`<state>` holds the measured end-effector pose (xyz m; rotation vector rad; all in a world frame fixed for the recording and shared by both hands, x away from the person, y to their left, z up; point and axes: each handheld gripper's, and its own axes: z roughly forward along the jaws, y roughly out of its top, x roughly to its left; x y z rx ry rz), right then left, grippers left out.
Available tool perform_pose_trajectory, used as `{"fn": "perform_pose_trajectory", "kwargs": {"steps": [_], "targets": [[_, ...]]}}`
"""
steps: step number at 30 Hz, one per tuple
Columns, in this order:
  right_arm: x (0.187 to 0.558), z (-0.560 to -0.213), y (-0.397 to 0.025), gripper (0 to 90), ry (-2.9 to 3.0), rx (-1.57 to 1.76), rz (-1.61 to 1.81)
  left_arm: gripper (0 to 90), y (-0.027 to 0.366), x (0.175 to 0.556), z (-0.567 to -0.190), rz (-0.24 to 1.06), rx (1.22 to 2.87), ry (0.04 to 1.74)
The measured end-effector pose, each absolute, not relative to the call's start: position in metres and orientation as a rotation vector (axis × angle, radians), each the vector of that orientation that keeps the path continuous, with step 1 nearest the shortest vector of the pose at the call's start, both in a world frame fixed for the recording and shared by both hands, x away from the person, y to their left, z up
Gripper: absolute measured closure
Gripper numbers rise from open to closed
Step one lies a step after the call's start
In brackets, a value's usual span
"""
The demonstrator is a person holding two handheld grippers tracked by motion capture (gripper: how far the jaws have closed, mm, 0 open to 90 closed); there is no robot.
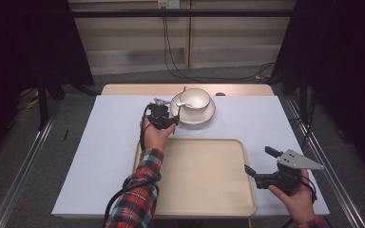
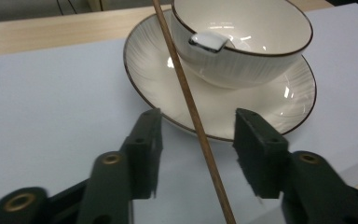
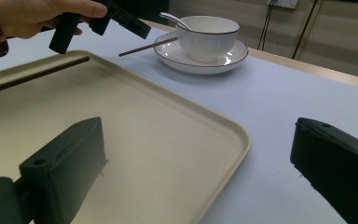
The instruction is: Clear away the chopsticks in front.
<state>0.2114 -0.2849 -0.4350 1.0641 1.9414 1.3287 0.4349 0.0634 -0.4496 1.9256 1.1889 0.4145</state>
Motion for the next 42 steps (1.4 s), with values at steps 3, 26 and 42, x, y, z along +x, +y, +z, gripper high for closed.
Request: {"fn": "perform_pose_trajectory", "kwargs": {"steps": [3, 26, 42], "targets": [[0.211, -0.435, -0.285, 2.8, 1.941, 1.067, 1.329, 60.4, 0.062, 0.436, -0.454, 0.405, 1.944, 1.194], [0.212, -0.435, -0.286, 2.7, 1.937, 1.065, 1.322, 86.0, 0.078, 0.421, -0.454, 0.357, 1.854, 1.394], [0.211, -0.435, -0.281, 2.8, 1.954, 1.048, 1.321, 86.0, 0.129, 0.351, -0.433, 0.399, 1.734, 1.398]]}}
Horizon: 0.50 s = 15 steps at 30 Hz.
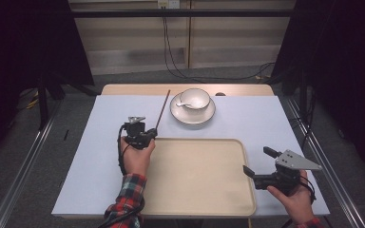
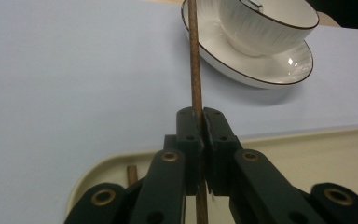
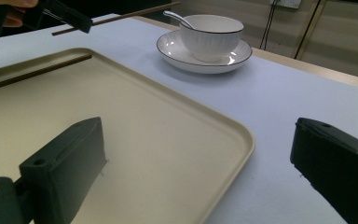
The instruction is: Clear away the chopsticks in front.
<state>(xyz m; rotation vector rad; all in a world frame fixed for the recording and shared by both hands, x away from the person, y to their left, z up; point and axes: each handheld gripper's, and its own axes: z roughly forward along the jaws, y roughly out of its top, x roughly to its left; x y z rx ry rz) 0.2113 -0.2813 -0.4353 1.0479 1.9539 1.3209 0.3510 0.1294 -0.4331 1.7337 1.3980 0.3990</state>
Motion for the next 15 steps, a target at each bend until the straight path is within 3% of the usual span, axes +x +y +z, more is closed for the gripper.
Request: {"fn": "perform_pose_trajectory", "kwargs": {"steps": [15], "targets": [[0.211, -0.435, -0.281, 2.7, 1.956, 1.048, 1.320, 86.0, 0.151, 0.296, -0.427, 0.410, 1.655, 1.418]]}}
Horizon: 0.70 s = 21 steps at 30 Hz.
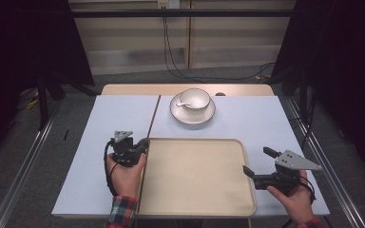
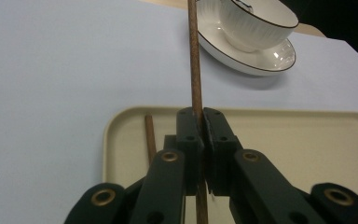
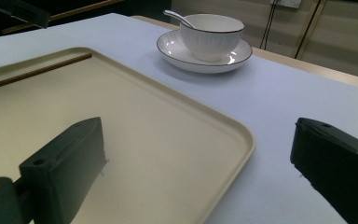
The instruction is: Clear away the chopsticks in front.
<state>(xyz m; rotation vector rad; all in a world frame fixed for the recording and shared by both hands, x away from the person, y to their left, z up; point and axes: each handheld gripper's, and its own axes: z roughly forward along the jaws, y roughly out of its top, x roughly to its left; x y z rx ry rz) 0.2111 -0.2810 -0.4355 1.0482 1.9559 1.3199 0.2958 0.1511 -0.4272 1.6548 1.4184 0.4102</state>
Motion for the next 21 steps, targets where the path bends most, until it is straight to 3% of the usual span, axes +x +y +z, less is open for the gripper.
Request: {"fn": "perform_pose_trajectory", "kwargs": {"steps": [21], "targets": [[0.211, -0.435, -0.280, 2.8, 1.957, 1.046, 1.310, 86.0, 0.150, 0.256, -0.431, 0.348, 1.670, 1.397]]}}
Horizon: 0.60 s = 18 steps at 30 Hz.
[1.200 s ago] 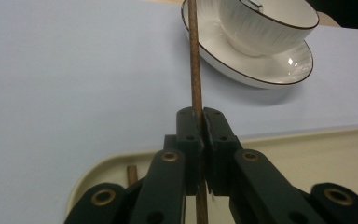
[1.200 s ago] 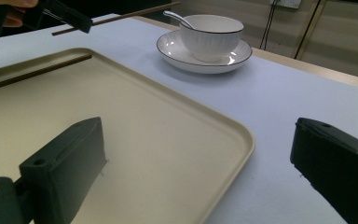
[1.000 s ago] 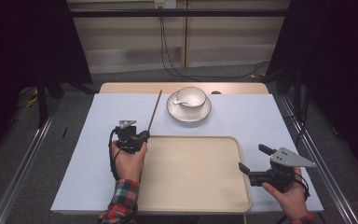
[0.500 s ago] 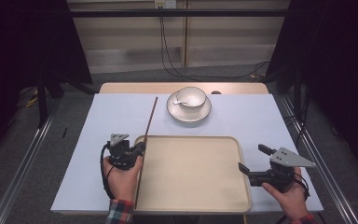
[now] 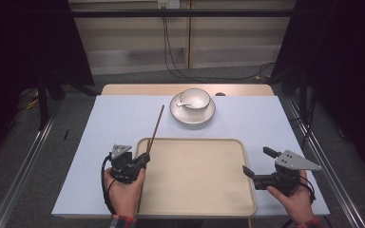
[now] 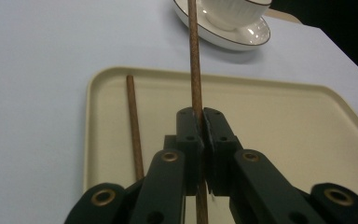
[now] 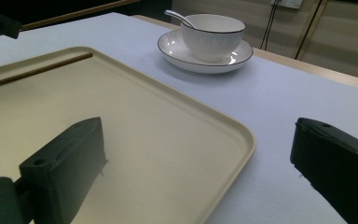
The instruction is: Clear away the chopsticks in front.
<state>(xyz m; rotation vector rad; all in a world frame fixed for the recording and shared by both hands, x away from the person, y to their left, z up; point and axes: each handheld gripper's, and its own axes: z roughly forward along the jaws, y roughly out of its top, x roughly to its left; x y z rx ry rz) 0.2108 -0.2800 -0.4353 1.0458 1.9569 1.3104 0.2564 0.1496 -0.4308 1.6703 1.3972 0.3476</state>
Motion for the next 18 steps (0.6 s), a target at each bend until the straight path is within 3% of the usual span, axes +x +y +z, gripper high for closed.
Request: {"fn": "perform_pose_trajectory", "kwargs": {"steps": [18], "targets": [[0.213, -0.437, -0.273, 2.7, 1.981, 1.013, 1.284, 85.9, 0.150, 0.229, -0.442, 0.272, 1.718, 1.384]]}}
